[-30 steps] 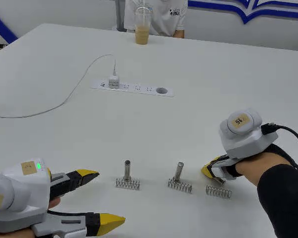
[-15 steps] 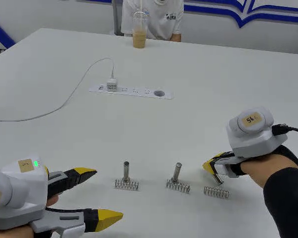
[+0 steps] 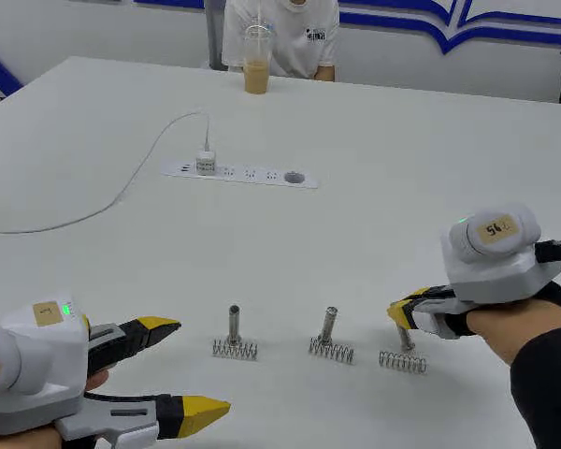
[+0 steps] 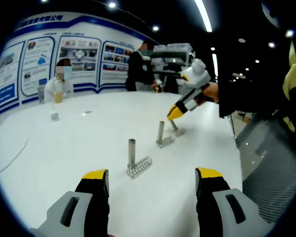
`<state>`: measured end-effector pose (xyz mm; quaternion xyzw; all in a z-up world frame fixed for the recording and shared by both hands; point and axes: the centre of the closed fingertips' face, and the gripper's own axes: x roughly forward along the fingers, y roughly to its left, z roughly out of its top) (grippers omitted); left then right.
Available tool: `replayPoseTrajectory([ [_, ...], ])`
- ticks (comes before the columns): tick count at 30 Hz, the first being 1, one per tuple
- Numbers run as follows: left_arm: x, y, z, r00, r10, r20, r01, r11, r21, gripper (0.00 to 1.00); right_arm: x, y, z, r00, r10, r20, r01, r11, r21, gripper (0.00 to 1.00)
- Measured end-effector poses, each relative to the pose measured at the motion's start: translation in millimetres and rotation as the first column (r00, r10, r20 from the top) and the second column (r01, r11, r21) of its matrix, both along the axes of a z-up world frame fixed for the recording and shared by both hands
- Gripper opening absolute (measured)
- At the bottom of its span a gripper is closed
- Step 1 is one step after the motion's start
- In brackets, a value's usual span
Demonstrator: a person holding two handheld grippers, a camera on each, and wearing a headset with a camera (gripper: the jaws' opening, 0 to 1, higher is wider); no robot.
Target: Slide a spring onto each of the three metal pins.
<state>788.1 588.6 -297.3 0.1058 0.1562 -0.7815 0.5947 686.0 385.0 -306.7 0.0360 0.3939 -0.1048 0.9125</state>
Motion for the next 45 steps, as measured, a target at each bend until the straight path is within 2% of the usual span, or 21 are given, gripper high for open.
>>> replayPoseTrajectory([
  [7, -1.3, 0.3, 1.1, 1.000, -0.002, 0.004, 0.002, 1.000, -0.001, 0.72, -3.2, 1.4, 4.7, 1.000, -0.007, 0.020, 0.007, 1.000, -0.003, 0.09],
  [34, -6.4, -1.2, 4.2, 1.000, -0.016, 0.011, 0.016, 1.000, -0.003, 0.72, -22.5, 7.6, 5.1, 1.000, -0.014, 0.006, 0.014, 1.000, -0.001, 0.09],
  [45, -6.3, -1.0, 2.2, 1.000, -0.020, 0.015, 0.020, 1.000, 0.001, 0.73, -24.3, 10.4, 4.3, 1.000, 0.000, 0.011, 0.000, 1.000, -0.010, 0.09],
])
